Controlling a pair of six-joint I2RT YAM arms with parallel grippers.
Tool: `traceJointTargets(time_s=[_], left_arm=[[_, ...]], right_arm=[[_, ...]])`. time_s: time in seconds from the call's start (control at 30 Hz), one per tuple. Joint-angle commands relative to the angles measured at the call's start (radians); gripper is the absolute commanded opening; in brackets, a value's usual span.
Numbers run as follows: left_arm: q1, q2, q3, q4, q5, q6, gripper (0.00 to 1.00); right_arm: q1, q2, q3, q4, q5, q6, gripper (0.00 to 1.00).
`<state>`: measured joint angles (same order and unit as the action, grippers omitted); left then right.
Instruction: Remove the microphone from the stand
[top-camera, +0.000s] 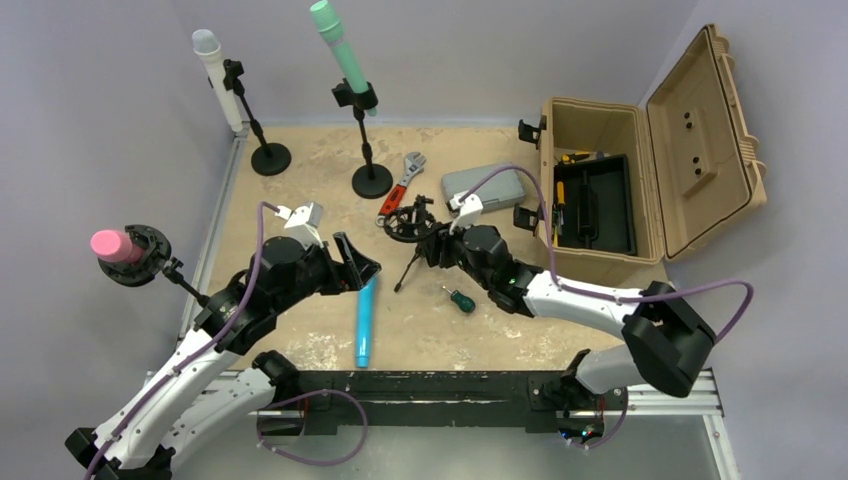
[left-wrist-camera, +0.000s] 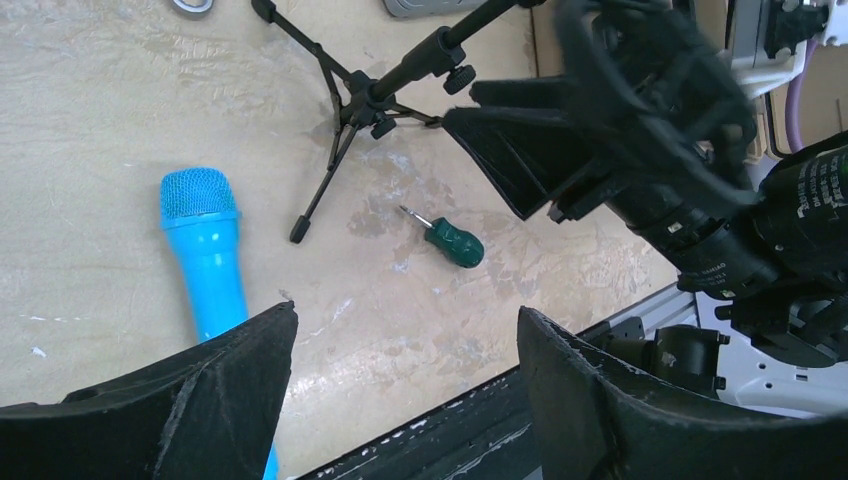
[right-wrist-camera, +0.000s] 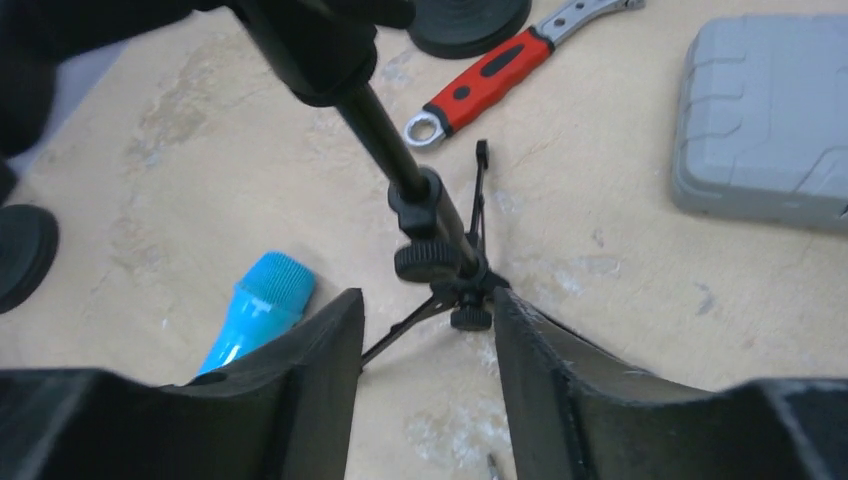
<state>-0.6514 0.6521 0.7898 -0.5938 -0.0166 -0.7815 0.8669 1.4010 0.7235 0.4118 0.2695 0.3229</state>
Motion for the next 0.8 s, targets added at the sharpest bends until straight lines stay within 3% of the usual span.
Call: traceJointTargets(time_s=[0.0,0.27,0.77], left_arm=[[-0.004,-0.001,0.018,0.022,-0.018,0.011,0.79],[-0.004,0.02,0.014,0.047,0.001,0.004,0.79],[-0.004,-0.019,0.047,-0.002,-0.012,0.025,0.79]], right_arm=[[-0.023,-0.083,-0.055,0.008,-0.114,0.158,0.51],[-0.173,-0.131,-0.072,0.04,-0.383,0.36,0.55],[-0.194,-0.222,0.008,-0.143,-0.368,0.299,0.55]])
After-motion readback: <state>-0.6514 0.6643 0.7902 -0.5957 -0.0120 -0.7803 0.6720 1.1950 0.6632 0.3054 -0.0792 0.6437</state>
